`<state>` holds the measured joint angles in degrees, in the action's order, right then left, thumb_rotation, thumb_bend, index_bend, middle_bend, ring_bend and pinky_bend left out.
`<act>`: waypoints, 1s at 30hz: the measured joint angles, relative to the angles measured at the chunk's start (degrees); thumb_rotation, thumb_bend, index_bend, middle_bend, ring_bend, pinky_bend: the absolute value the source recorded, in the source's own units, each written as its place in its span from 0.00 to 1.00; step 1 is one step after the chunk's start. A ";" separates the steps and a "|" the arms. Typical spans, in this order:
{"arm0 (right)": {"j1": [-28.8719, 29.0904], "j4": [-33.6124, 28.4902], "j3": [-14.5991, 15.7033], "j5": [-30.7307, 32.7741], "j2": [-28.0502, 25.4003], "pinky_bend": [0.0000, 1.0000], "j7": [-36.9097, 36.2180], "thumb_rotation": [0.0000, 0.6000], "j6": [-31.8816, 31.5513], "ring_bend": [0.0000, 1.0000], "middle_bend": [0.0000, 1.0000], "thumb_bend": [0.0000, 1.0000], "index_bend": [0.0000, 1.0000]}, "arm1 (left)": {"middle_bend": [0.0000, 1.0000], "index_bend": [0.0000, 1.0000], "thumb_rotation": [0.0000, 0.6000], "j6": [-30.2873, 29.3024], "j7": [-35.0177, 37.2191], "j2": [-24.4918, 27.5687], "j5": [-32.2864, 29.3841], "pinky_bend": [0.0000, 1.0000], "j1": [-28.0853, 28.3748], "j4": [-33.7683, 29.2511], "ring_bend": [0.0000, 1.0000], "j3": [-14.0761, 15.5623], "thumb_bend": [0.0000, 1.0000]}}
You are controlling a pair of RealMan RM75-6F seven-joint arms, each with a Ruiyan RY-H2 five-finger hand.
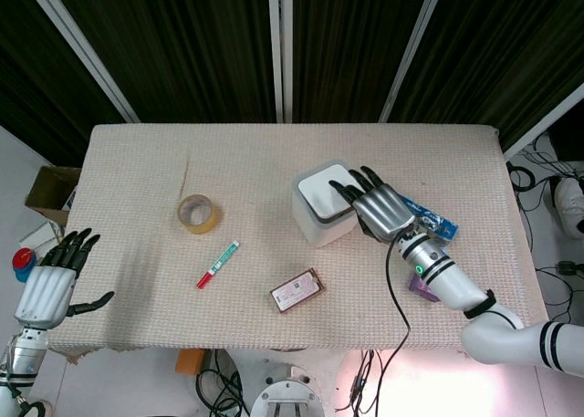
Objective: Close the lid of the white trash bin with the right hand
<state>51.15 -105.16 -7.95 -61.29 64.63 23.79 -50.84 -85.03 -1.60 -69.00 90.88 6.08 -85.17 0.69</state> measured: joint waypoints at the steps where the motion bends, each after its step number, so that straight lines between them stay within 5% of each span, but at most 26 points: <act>1: -0.12 0.22 0.17 -0.30 0.24 0.00 -0.07 0.99 -0.01 0.00 0.25 0.92 0.00 | 0.05 0.08 0.71 0.00 -0.01 0.04 -0.03 0.21 -0.02 0.00 0.04 0.01 0.16; 23: -1.70 2.91 2.24 -2.46 2.81 0.00 -1.87 1.00 1.29 0.00 0.24 0.91 0.00 | 0.05 0.08 0.70 0.10 0.50 0.23 0.08 0.21 0.06 0.16 0.04 0.16 0.16; 30: -2.71 1.41 1.34 -5.75 1.93 0.00 -1.52 0.99 -2.85 0.00 0.08 0.81 0.00 | 0.05 0.08 0.71 -0.07 0.68 0.12 0.04 0.21 -0.01 0.35 0.04 0.11 0.16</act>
<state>48.44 -103.75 -6.61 -67.04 66.56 22.27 -53.69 -85.10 -0.92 -68.88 90.92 6.08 -84.83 0.80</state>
